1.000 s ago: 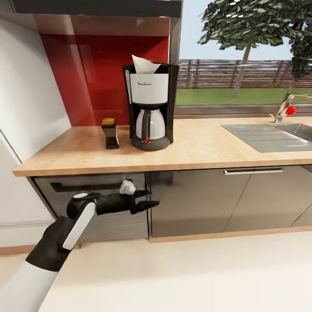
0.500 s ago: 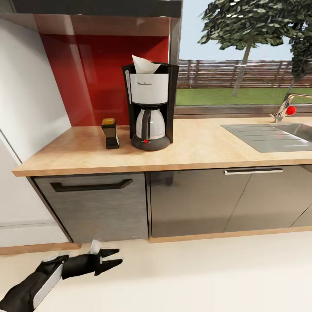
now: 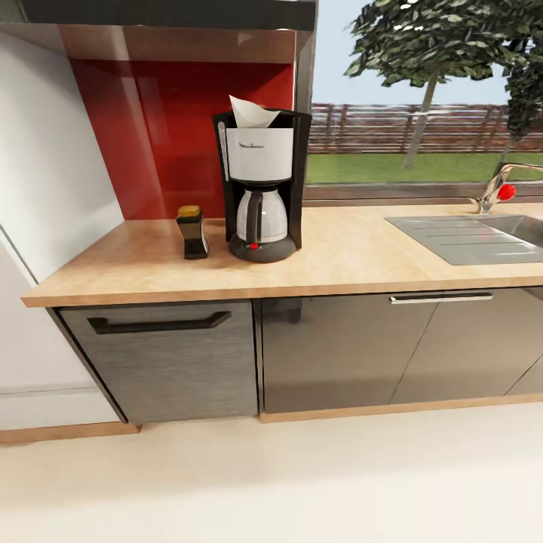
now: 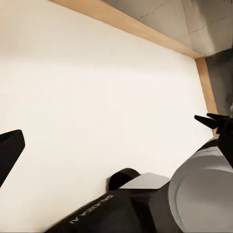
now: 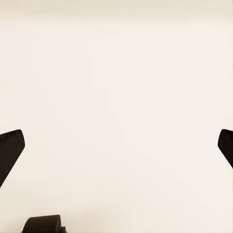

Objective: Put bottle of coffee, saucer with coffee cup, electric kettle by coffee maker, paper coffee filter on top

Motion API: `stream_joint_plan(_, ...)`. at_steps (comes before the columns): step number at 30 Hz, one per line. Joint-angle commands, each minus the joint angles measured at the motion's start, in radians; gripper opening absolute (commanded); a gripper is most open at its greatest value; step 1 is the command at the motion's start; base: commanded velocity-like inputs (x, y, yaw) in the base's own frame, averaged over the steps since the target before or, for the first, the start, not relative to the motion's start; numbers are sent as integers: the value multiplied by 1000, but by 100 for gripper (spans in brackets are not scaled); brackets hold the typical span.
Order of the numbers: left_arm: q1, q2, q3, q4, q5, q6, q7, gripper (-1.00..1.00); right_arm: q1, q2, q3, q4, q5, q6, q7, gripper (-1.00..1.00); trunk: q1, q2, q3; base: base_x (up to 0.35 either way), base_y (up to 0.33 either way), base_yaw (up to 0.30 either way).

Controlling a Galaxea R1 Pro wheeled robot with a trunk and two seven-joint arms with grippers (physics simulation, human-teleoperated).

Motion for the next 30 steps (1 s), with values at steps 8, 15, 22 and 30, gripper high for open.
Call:
stream_joint_plan(8, 11, -1, 76, 9, 10, -18, 0, 100, -1, -7, -5, 27, 9, -4, 2, 100, 0, 0, -1, 0, 0, 0)
stream_joint_plan(15, 12, -1, 88, 10, 11, -18, 25, 100, -1, -8, -6, 30, 8, -3, 1, 100, 0, 0, -1, 0, 0, 0)
stream_joint_plan(22, 12, 1, 92, 10, 11, -18, 53, 100, -1, -8, -7, 30, 8, -3, 0, 100, 0, 0, -1, 0, 0, 0)
stream_joint_plan(30, 12, -3, 99, 10, 18, -19, 227, 100, 0, -8, -7, 30, 7, -3, -1, 100, 0, 0, -1, 0, 0, -137)
